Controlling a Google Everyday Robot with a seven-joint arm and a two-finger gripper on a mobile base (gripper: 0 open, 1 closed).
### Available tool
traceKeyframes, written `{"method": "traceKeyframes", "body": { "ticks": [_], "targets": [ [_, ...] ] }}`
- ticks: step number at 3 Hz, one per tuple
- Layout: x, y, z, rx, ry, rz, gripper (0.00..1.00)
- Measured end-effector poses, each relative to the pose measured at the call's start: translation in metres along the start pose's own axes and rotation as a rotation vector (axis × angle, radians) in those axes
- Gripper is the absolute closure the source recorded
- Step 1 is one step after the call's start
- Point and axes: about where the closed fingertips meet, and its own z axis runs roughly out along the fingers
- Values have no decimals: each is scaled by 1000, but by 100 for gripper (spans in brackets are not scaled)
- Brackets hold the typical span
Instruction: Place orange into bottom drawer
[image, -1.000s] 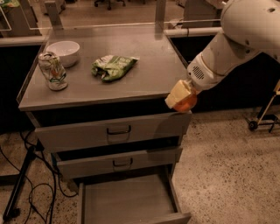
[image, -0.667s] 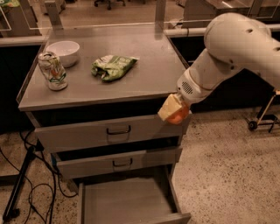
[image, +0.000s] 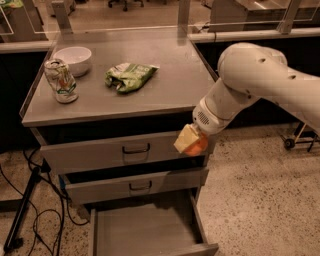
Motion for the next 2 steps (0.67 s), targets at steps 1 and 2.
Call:
{"method": "traceKeyframes", "body": {
  "ticks": [1, 2],
  "targets": [
    [14, 7, 44, -5, 59, 26, 100],
    [22, -1, 94, -15, 90, 74, 100]
  ]
}}
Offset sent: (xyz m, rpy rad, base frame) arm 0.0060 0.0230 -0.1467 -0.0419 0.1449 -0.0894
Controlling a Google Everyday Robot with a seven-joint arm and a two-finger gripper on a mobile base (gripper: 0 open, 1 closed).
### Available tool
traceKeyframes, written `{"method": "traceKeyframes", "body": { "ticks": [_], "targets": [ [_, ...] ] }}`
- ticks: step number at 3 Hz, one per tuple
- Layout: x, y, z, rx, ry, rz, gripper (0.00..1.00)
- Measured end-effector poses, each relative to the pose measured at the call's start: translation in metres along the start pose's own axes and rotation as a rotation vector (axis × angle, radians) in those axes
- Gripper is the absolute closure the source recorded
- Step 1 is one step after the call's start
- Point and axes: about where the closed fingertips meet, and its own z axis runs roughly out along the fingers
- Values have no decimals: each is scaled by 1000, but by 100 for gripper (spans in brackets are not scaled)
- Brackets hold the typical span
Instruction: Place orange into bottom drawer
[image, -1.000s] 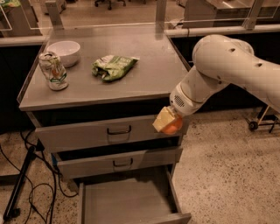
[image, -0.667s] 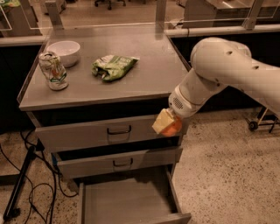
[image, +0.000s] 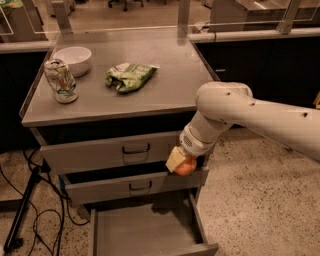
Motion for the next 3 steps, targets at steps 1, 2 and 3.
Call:
{"method": "traceKeyframes", "body": {
  "ticks": [1, 2, 3],
  "targets": [
    [1, 0, 3, 0, 2, 2, 100],
    [21, 0, 44, -1, 34, 37, 100],
    [44, -14, 94, -9, 59, 106, 100]
  ]
}}
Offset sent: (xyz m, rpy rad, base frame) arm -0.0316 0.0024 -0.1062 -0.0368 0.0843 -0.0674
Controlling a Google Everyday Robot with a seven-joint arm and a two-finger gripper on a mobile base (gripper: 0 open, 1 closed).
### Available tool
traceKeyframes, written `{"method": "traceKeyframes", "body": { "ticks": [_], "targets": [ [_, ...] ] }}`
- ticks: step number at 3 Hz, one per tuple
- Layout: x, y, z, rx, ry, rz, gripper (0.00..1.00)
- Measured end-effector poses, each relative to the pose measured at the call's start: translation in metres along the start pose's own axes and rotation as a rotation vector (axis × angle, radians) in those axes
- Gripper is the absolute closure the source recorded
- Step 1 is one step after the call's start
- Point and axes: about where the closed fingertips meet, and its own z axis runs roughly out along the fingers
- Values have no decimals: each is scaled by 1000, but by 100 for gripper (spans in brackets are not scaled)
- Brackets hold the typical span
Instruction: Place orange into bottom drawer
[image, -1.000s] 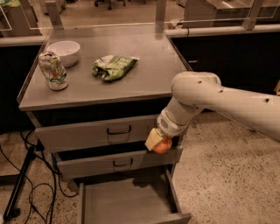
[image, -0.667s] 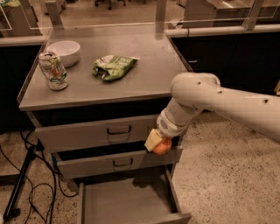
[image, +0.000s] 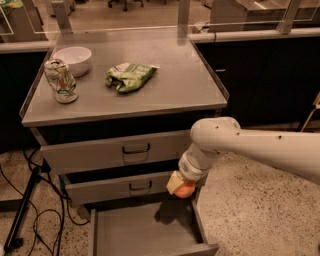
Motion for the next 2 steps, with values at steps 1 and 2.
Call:
{"method": "traceKeyframes", "body": {
  "ticks": [1, 2],
  "targets": [
    [1, 3, 8, -10, 8, 3, 100],
    [5, 16, 35, -44, 38, 14, 100]
  ]
}}
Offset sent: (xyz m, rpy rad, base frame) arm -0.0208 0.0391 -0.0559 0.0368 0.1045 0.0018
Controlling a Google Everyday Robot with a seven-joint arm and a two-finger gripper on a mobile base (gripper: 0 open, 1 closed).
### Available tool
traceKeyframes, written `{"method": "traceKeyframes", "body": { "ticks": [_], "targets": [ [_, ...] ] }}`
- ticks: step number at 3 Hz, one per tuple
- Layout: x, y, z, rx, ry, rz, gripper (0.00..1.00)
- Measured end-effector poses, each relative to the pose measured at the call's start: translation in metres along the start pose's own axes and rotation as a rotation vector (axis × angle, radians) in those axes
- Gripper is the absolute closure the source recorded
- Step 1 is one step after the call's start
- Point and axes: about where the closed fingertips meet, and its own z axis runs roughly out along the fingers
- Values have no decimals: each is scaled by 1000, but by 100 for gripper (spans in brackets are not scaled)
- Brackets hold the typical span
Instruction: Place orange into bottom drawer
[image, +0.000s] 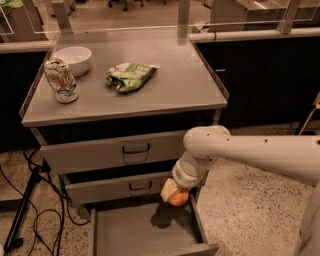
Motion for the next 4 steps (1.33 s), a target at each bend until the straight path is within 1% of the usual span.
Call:
{"method": "traceKeyframes", "body": {
  "ticks": [1, 2, 3, 4],
  "targets": [
    [-15, 40, 69, -43, 27, 26, 100],
    [-14, 44, 76, -44, 32, 35, 100],
    [-1, 55, 110, -42, 79, 48, 100],
    [-5, 50, 169, -30, 104, 102, 100]
  ]
}}
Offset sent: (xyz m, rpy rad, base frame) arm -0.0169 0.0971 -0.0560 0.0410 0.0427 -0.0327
